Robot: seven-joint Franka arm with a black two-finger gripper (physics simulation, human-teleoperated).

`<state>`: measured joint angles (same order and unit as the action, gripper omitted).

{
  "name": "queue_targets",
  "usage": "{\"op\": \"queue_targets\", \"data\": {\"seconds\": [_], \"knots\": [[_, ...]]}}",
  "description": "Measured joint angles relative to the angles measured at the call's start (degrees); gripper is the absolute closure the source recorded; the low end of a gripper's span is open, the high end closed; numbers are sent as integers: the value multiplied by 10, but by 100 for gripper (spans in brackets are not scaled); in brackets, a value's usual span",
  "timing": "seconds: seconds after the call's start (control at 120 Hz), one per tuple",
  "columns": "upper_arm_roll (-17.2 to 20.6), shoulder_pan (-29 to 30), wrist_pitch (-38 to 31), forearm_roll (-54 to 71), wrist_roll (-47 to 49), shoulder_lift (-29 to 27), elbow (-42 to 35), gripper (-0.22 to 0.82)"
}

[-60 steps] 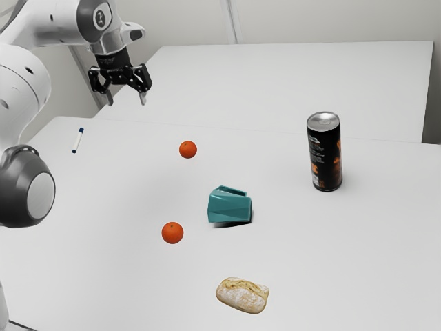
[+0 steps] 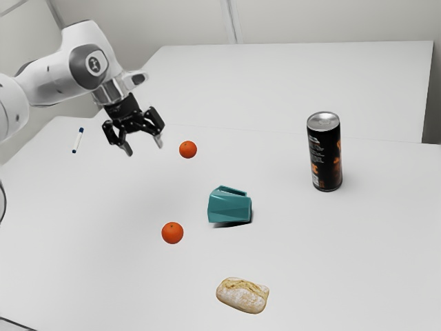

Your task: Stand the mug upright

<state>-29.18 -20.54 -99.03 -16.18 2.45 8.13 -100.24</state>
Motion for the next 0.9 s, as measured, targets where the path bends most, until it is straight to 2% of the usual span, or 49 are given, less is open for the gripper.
{"op": "queue_targets", "data": {"seconds": [0.192,0.417,0.625,0.9], "knots": [[6,-17,-121,-81,-30,-35,-128,0],[18,-23,-231,-204,-95,-43,-213,0],[19,-27,-280,-329,-166,-19,-250,0],[22,-43,-302,-463,-265,22,-254,0]]}}
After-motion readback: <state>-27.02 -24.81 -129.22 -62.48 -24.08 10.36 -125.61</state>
